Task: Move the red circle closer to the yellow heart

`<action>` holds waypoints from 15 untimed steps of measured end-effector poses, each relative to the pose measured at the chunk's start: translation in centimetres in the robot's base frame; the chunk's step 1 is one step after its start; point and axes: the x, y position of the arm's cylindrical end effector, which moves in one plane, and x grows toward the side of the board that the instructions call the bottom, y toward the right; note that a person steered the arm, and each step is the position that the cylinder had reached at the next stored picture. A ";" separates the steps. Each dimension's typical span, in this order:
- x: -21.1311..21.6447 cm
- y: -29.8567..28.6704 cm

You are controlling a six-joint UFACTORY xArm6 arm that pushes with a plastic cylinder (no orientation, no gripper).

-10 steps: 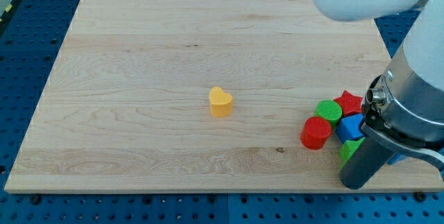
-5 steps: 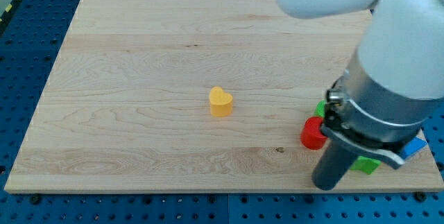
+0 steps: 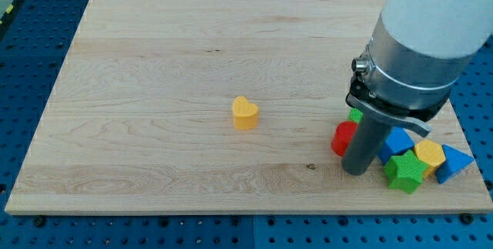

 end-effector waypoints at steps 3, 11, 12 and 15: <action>-1.4 0.0; -4.5 0.5; -5.4 0.4; -8.6 -1.7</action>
